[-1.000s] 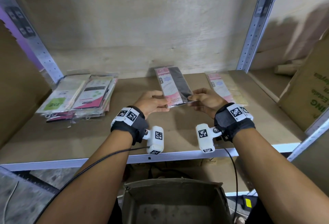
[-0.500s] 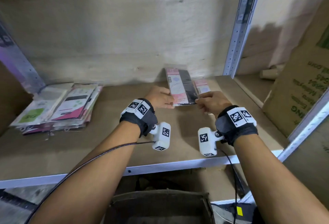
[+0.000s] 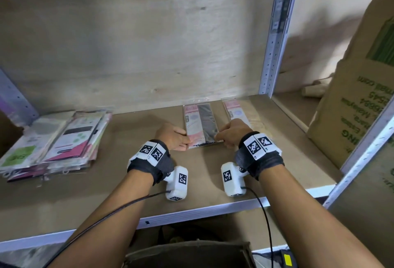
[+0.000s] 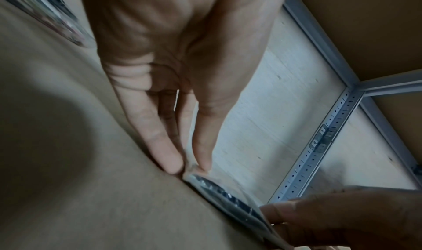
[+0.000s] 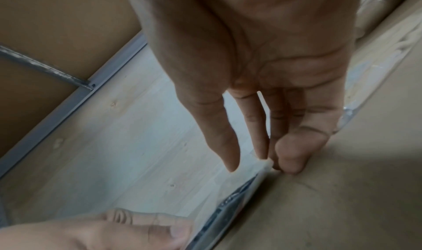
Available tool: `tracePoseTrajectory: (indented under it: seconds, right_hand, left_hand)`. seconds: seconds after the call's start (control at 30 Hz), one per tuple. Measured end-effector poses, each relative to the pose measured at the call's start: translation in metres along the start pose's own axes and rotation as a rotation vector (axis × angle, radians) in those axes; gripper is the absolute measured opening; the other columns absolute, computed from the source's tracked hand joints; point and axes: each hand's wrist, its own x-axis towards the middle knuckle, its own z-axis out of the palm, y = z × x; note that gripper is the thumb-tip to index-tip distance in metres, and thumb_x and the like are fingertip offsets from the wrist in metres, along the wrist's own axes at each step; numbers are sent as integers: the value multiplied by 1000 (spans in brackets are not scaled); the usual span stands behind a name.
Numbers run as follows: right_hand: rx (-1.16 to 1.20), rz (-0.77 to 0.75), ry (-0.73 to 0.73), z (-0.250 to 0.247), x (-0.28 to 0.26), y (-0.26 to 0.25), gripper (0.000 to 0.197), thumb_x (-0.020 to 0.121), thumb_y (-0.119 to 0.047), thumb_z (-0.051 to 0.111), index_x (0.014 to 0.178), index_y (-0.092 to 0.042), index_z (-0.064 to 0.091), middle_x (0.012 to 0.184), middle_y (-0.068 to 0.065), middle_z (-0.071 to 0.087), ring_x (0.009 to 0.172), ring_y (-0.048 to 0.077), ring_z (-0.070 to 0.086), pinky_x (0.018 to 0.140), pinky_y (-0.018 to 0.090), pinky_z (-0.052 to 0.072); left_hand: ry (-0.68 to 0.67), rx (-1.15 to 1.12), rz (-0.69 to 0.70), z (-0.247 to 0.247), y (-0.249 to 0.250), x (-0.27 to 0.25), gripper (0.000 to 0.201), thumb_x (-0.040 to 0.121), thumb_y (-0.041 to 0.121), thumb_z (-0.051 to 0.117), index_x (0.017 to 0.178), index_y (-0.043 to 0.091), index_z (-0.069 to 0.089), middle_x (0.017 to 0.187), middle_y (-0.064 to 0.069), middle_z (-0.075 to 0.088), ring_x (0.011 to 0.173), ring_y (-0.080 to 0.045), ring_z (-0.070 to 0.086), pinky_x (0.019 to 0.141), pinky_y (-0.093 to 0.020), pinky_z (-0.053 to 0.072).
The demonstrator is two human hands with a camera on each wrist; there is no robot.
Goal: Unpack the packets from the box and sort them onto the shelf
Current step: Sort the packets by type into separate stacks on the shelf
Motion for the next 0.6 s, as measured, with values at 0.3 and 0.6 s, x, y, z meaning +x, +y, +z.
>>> tracePoseTrajectory:
  seconds: [0.3, 0.6]
  right_hand:
    - [-156, 61, 46, 0, -2, -8, 38, 80, -22, 77, 109, 0, 67, 106, 15, 70, 96, 27, 67, 70, 26, 48]
    - [-251, 34, 66, -6, -3, -10, 40, 77, -31, 78, 104, -3, 69, 101, 14, 71, 92, 27, 69, 75, 31, 56]
  left_hand:
    - [-68, -35, -23, 0, 5, -2, 48, 80, -14, 72, 126, -11, 57, 121, -33, 63, 104, -42, 68, 82, -36, 58]
    - [-140, -43, -45, -11, 4, -1, 56, 83, -2, 76, 133, -8, 50, 122, -30, 64, 101, -35, 70, 88, -36, 58]
